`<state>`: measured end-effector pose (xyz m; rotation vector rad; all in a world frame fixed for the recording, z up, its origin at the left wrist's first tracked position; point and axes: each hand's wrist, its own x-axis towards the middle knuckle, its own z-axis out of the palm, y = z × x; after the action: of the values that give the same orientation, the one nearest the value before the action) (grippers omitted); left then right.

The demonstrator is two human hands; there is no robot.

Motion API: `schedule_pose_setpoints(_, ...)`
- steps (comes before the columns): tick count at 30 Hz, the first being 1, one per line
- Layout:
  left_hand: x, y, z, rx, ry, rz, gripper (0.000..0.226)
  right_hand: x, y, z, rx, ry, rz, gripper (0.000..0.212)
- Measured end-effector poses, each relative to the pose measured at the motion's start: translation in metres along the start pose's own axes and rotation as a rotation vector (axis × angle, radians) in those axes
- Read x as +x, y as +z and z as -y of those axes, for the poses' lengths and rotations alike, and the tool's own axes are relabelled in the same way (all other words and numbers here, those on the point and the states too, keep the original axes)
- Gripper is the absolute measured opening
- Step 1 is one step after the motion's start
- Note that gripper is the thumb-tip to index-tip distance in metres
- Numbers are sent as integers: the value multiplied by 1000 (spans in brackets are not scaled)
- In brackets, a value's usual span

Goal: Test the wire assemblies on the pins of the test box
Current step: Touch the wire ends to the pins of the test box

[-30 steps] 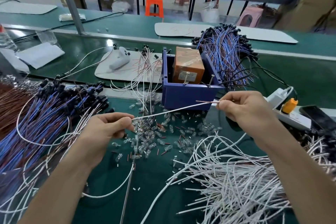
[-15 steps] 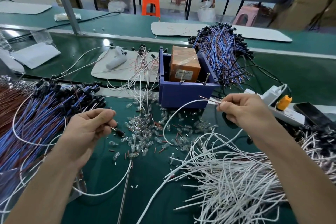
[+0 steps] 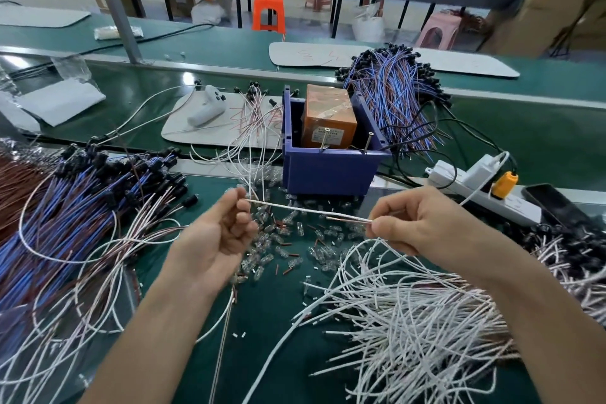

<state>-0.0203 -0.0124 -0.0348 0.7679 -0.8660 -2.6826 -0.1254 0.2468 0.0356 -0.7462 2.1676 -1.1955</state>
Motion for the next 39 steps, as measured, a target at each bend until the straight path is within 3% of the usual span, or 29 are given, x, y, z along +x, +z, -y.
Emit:
schedule_pose_setpoints(3, 3, -6, -3, 166, 83, -59, 41, 0, -2, -1, -63, -5, -50, 12)
schedule_pose_setpoints(8, 1, -3, -9, 178, 119, -50, 35, 9, 3, 0, 157, 7, -204, 25)
schedule_pose_setpoints(15, -3, 0, -18, 791, 281, -41, 27, 14, -6, 3, 188, -21, -334, 27)
schedule_pose_setpoints(20, -1, 14, -17, 1090, 448, -14, 46, 18, -11, 11, -1, -90, -406, 28)
schedule_pose_setpoints(24, 5, 28, -20, 1240, 533, 37, 40, 21, -13, 19, -203, -98, -470, 29)
schedule_pose_setpoints(30, 3, 49, -17, 1221, 653, -116, 16, 23, -15, 26, -305, -112, -484, 21)
schedule_pose_setpoints(39, 12, 78, -19, 1347, 817, -313, 21, 19, -29, 17, -251, -134, -535, 19)
